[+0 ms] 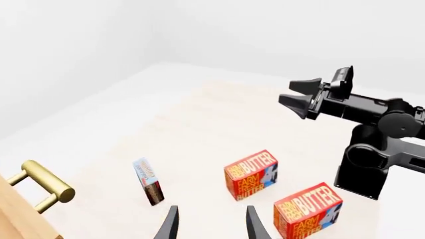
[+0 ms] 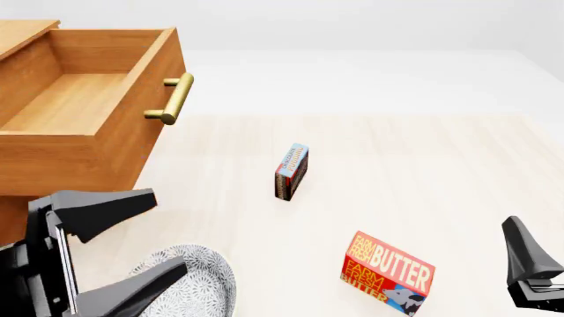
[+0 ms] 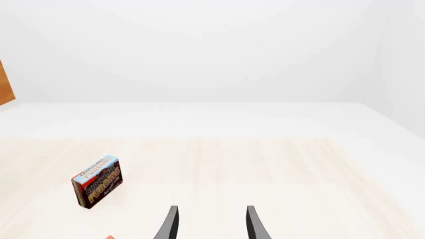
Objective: Put the chocolate pudding in the top drawer of the cabinet and close it.
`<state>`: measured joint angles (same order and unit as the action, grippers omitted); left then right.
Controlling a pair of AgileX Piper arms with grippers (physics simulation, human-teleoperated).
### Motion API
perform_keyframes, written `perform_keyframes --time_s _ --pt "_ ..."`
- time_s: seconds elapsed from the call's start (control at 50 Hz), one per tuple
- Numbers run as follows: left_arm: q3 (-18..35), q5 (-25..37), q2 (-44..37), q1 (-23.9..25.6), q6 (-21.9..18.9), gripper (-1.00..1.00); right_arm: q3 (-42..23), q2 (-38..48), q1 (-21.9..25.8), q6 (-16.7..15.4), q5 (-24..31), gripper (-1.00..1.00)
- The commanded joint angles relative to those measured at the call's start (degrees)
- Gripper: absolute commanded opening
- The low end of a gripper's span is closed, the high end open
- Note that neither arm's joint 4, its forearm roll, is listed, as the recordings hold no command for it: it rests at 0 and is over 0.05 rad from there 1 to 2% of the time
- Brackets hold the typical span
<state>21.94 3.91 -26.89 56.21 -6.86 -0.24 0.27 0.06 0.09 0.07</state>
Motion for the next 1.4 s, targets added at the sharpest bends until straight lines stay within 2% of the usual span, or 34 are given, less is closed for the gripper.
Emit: perform_keyframes --time_s 0.02,0.04,0.2,0.36,0.54,0.56,0.58,0.62,0.72,1.06,1.08,1.1,1.12,1.14,1.18,1.32,1.4 --pt "-3.38 -6.87 -2.72 0.73 1.19 1.0 -0.01 -0.05 0.0 0.0 0.07 1.0" --pt "-5.27 -9.21 -3.01 0.84 1.31 1.0 -0.01 -0.05 0.0 0.0 0.07 1.0" --pt "-7.4 -15.61 -7.39 1.26 2.74 1.0 -0.01 -0.05 0.0 0.0 0.06 1.0" --pt "-7.54 -18.35 -9.72 0.72 3.89 1.0 -0.01 -0.04 -0.01 -0.01 0.06 1.0" --pt "-8.18 -23.21 -18.24 -1.16 7.21 1.0 -0.01 -0.04 0.0 0.02 0.05 1.0" --pt "-8.18 -23.24 -18.28 -1.15 7.21 1.0 -0.01 -0.04 0.0 0.01 0.06 1.0" --pt "-5.51 -20.11 -18.26 -1.17 7.47 1.0 -0.01 -0.04 -0.01 0.01 0.05 1.0" --pt "-6.89 -24.42 -22.13 -0.84 7.69 1.0 -0.01 -0.04 0.0 -0.01 0.06 1.0" --pt "-3.24 -21.29 -23.7 -0.65 8.05 1.0 -0.01 -0.04 0.0 -0.01 0.06 1.0" --pt "3.2 -20.64 -32.04 -1.65 9.73 1.0 -0.01 -0.04 -0.01 0.02 0.06 1.0" --pt "3.61 -20.78 -32.74 -1.71 10.43 1.0 -0.01 -0.04 0.0 -0.01 0.06 1.0" --pt "3.93 -20.55 -33.06 -1.98 13.09 1.0 -0.01 -0.04 0.0 0.0 0.06 1.0" --pt "4.11 -20.49 -33.52 -2.6 12.98 1.0 -0.01 -0.04 -0.01 0.01 0.05 1.0" --pt "4.47 -20.69 -34.43 -2.72 10.52 1.0 -0.01 -0.04 0.0 0.01 0.06 1.0" --pt "4.85 -21.05 -35.24 -2.41 11.74 1.0 -0.01 -0.04 0.01 0.0 0.05 1.0" --pt "6.59 -22.26 -39.89 -2.02 11.67 1.0 -0.01 -0.03 0.0 0.0 0.06 1.0" --pt "7.43 -21.78 -40.89 -3.53 12.51 1.0 -0.01 -0.04 -0.01 0.0 0.06 1.0"
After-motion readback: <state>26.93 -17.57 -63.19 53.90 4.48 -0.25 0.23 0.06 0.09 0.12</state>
